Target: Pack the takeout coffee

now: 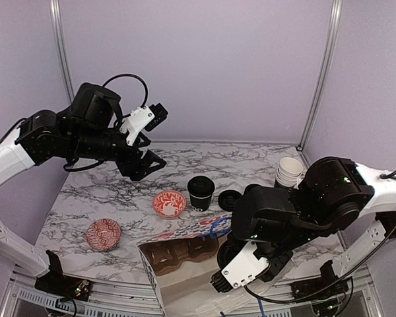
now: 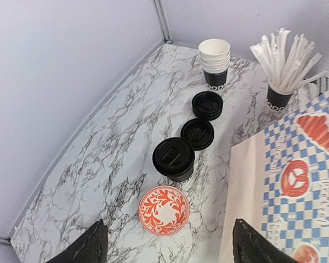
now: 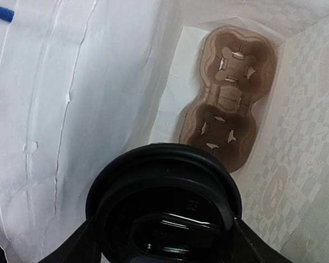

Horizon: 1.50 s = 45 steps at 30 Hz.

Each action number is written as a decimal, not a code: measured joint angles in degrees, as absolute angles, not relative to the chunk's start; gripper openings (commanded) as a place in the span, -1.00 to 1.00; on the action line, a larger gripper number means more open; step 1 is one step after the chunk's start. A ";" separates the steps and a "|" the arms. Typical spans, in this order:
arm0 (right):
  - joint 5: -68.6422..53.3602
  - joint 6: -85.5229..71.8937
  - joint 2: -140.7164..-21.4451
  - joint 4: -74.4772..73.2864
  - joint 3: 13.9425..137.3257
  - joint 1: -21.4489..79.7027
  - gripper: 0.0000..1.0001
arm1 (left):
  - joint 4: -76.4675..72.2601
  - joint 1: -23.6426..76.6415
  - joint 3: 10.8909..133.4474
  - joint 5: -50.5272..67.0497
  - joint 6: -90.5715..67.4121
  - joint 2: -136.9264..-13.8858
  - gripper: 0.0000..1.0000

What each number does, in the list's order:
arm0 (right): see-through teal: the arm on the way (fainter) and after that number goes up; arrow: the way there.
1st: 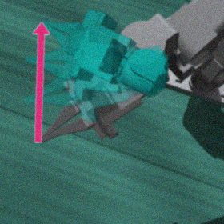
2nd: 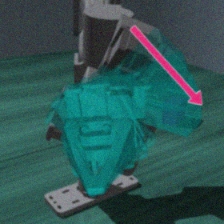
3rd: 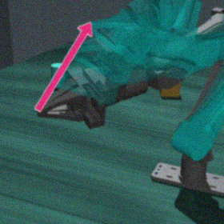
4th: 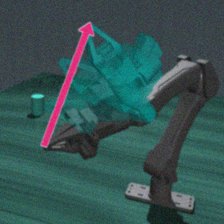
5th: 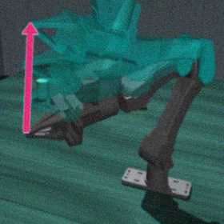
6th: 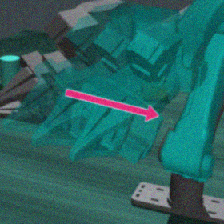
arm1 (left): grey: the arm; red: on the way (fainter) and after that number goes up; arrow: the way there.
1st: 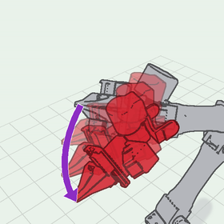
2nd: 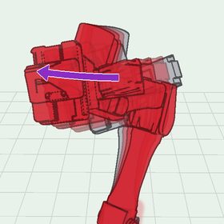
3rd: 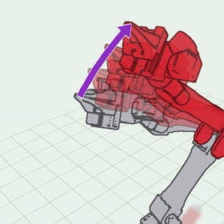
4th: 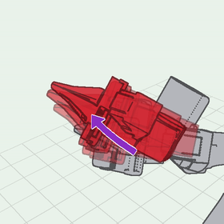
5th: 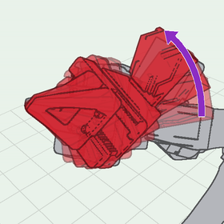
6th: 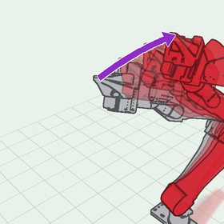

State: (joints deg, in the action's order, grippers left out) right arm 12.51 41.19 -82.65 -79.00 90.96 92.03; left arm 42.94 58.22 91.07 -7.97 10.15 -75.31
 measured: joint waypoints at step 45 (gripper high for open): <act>22.15 53.17 -73.69 -47.18 67.75 91.15 -0.10 | 28.51 53.25 73.67 18.61 5.28 -95.31 0.31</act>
